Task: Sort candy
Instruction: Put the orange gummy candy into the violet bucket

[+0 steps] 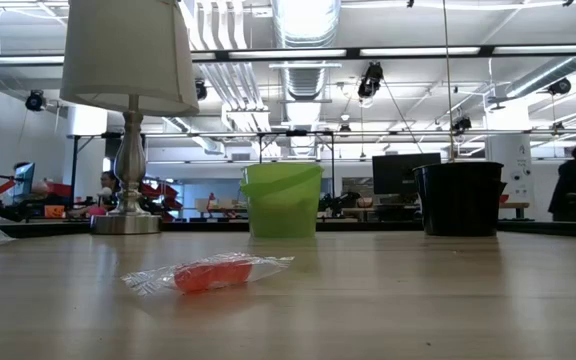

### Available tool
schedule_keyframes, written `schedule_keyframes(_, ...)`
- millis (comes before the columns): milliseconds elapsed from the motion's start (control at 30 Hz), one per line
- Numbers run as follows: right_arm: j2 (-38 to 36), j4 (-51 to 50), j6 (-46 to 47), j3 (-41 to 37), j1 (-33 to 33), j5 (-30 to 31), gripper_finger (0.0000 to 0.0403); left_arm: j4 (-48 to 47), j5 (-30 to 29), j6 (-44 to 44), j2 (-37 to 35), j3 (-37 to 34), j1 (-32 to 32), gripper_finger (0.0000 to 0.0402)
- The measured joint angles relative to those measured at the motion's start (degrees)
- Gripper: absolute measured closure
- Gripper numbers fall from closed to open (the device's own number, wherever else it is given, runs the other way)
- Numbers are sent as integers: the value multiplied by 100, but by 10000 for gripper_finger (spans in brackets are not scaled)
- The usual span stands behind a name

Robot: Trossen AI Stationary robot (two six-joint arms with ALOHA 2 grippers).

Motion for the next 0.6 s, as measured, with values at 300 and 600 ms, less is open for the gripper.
schedule_keyframes(300,2,-92,302,-441,11,-148,256,14,-875,-66,0,2,-207,283)
schedule_keyframes(600,4,339,-386,-1392,9,-149,250,59,-2603,-257,0,4,-585,283)
